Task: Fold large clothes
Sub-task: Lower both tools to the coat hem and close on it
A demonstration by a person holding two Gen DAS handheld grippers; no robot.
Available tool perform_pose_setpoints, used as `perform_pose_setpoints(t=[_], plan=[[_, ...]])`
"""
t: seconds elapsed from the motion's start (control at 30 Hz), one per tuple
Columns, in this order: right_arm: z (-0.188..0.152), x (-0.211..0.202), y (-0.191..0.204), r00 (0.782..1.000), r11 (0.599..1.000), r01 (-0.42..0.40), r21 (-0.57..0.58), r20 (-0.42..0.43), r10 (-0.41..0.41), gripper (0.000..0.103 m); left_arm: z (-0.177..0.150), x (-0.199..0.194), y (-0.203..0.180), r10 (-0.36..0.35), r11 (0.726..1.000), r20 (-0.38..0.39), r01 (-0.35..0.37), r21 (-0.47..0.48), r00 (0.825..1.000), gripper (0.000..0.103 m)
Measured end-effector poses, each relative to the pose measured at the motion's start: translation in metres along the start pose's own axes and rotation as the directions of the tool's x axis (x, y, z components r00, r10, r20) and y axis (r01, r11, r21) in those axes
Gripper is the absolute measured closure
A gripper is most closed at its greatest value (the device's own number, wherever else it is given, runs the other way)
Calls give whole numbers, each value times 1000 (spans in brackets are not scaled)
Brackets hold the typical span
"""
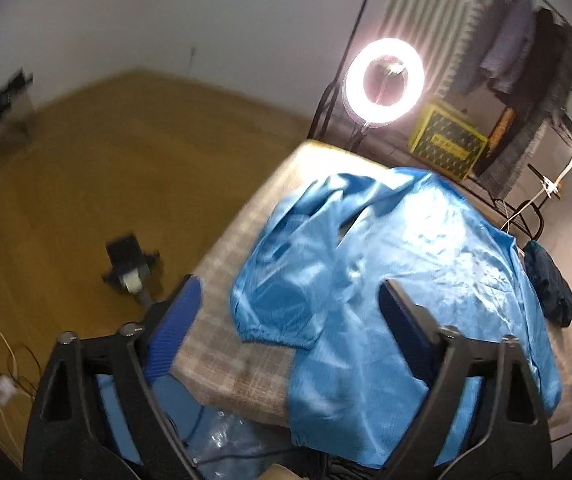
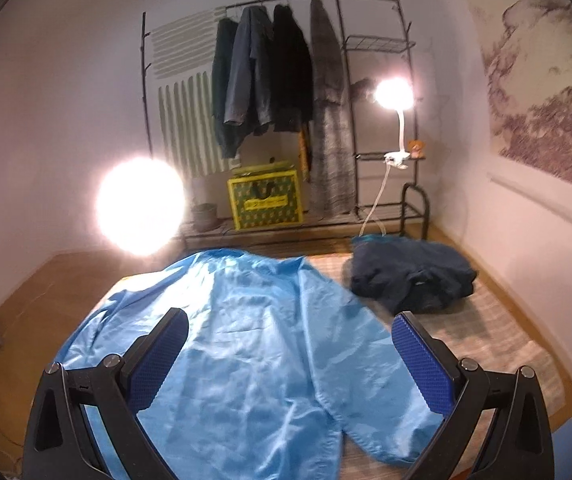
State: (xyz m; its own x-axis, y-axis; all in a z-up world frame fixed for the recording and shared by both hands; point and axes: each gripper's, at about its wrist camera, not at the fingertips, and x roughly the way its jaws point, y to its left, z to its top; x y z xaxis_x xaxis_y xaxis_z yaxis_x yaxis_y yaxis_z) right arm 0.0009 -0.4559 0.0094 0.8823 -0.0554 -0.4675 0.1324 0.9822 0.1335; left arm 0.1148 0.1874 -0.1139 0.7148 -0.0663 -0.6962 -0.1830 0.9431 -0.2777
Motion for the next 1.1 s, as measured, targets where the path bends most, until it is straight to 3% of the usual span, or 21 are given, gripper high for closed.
perform_pose_setpoints(t=[0.2, 0.47, 0.57, 0.67, 0.8, 0.93, 1.1], plan=[[4, 24, 4, 998, 999, -34, 18, -61, 35, 0, -11, 68, 31, 8, 996, -135, -20, -86, 991, 32], [7, 48, 18, 994, 998, -52, 22, -97, 54, 0, -37, 143, 53, 15, 979, -264, -68, -194, 964, 32], [6, 56, 23, 992, 998, -64, 5, -113, 64, 0, -43, 161, 58, 14, 973, -291, -81, -218, 957, 45], [5, 61, 30, 991, 998, -67, -16, -117, 65, 0, -44, 173, 59, 6, 970, -298, -78, -229, 955, 57], [3, 71, 38, 988, 997, -79, -28, -132, 74, 0, -41, 186, 57, -4, 968, -307, -73, -240, 952, 92], [-1, 83, 47, 983, 994, -105, -42, -156, 97, 0, -32, 186, 55, -28, 964, -273, -46, -262, 962, 100], [-8, 106, 62, 968, 985, -160, -60, -204, 145, 2, -5, 160, 38, 6, 984, -181, -38, -175, 983, 103]])
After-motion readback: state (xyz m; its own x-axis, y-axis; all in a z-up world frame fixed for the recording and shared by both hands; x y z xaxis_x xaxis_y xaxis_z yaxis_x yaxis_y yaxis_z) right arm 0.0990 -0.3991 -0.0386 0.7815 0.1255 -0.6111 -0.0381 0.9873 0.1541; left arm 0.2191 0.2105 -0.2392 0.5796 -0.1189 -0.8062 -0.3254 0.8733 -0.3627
